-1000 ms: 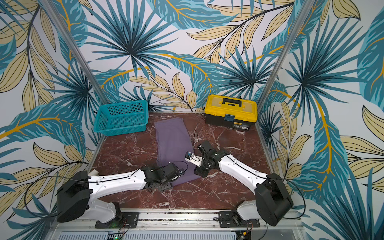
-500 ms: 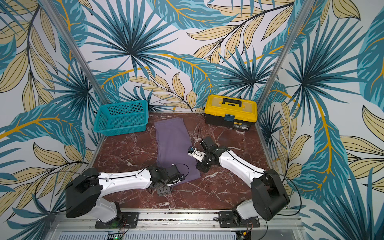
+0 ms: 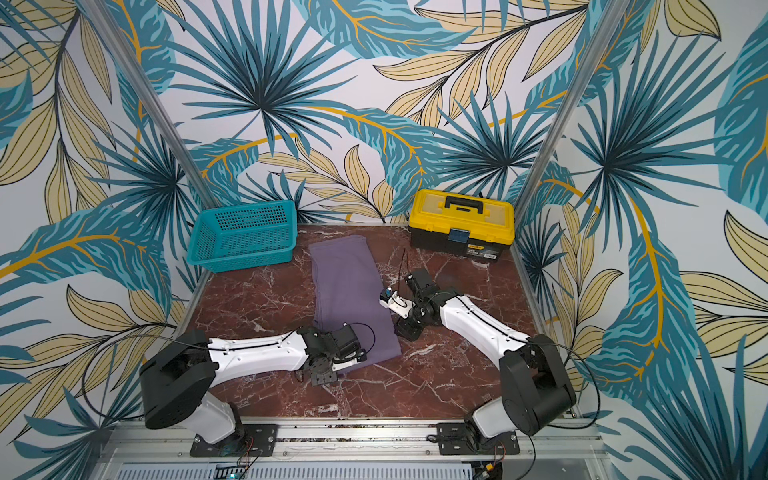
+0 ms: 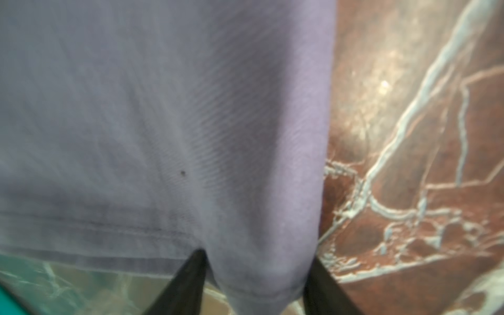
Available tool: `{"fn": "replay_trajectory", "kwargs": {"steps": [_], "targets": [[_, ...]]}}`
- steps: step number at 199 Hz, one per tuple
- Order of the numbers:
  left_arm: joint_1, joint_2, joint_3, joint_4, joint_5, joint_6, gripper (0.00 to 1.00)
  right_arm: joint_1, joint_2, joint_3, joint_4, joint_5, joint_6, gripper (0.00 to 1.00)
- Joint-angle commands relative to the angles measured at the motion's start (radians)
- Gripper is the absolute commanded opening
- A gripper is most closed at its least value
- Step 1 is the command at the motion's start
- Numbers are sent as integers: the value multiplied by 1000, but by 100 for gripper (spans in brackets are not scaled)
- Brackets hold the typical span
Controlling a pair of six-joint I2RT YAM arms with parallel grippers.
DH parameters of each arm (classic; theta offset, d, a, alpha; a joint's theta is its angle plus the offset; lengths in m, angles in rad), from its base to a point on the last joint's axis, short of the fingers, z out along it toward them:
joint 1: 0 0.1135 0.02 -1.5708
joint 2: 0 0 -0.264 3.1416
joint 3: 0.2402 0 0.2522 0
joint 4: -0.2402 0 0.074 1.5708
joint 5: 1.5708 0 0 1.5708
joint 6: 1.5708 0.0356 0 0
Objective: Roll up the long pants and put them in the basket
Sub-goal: Roll the long pant at the center of the board.
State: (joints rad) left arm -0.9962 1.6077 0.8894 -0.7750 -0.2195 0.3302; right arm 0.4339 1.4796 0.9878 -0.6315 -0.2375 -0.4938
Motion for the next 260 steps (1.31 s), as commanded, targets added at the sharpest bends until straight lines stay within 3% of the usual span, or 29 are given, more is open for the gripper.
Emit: {"fn": "replay_trajectory", "kwargs": {"steps": [1, 24, 35, 81, 136, 177, 208, 235, 260], "targets": [[0, 17, 13, 29, 81, 16, 40, -23, 2, 13, -42, -34, 3, 53], [18, -1, 33, 5, 190, 21, 9, -47, -3, 29, -42, -56, 16, 53], [51, -11, 55, -21, 245, 14, 0, -58, -9, 35, -42, -74, 24, 53], [256, -64, 96, -58, 552, -26, 0, -63, -27, 52, -60, -181, 65, 52], [473, 84, 144, -89, 839, -34, 0, -60, -60, 66, -87, -474, 142, 47], [569, 251, 268, -236, 889, 23, 1, -52, -49, 58, -123, -725, 132, 44], [618, 299, 279, -237, 917, 20, 2, 8, 62, 77, -172, -844, 99, 39], [640, 328, 294, -249, 921, 18, 2, 99, 175, 130, -198, -805, 84, 36], [652, 340, 305, -245, 914, 11, 2, 112, 266, 179, -191, -757, 79, 34]]}}
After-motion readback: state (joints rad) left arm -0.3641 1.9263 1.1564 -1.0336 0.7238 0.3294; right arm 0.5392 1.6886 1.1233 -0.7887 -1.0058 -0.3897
